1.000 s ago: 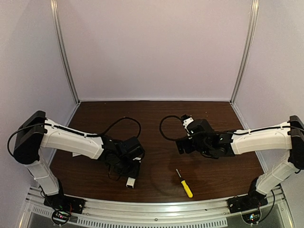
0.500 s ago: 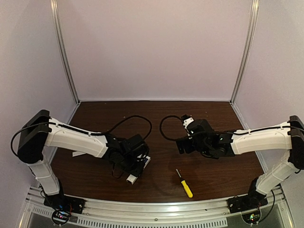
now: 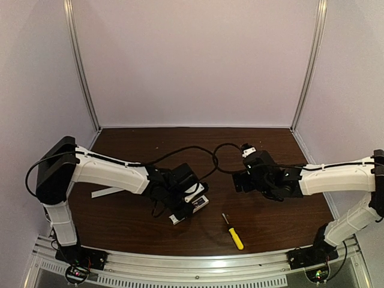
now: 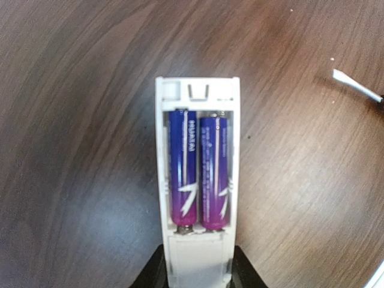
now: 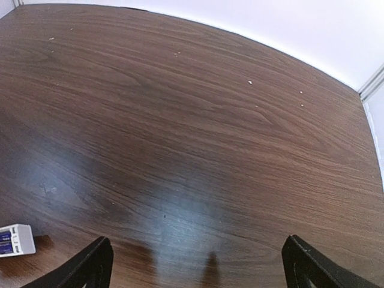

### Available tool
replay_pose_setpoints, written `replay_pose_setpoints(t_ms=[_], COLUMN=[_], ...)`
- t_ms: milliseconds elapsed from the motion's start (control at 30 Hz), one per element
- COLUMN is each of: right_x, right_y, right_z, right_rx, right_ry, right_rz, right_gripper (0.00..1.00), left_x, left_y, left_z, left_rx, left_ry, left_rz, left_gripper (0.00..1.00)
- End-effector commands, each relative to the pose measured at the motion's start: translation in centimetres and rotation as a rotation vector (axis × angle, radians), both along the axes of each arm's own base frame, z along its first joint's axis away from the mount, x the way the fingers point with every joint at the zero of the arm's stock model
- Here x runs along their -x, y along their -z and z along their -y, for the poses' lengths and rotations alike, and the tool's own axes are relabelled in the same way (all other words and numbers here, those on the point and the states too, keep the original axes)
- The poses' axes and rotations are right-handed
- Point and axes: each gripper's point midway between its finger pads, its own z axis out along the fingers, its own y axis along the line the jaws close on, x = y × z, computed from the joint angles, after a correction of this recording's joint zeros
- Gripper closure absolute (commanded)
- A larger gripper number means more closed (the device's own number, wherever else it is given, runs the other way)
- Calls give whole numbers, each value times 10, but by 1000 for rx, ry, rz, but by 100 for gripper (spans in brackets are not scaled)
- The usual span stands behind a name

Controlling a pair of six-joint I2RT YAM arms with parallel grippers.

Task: Unload the batteries from the remote control

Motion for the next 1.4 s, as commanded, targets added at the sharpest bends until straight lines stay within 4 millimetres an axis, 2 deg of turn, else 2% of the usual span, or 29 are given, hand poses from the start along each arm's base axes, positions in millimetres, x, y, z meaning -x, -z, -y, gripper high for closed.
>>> replay_pose_setpoints(t_ms=[0,100,300,467,700,867,900,1033,1167,1367], right_x=[1,6,21,28,35,40,41,47,57,72], right_y=[-5,-7,-15,-24,-25,-31,-32,-36,-30,-4], right_z=[34,45,51,54,56,55,55,53,38,13], right_rx=[-6,-25,-92,-148,-160,-167,-165,-167,-195,-231], right_ry=[122,144,129,115,101,79,72,40,-47,-142], right_rz=[4,-10,-29,-21,-39,-54,-61,-80,-141,-253], right_gripper=[0,0,0,0,0,0,0,0,0,0], left_x=[-9,-13,-16,-20,-22,-26,-26,-32,-38,-59], left_y=[-8,-5,0,3,-2,-19,-23,-50,-76,-107], left_z=[23,25,27,24,28,35,35,35,28,14], left_rx=[40,28,9,-24,-21,16,23,88,165,262], left_ry=[151,190,248,290,298,301,303,290,257,151], left_rz=[44,61,93,127,144,168,172,194,213,279], left_gripper=[73,72,71,60,50,31,30,20,4,3])
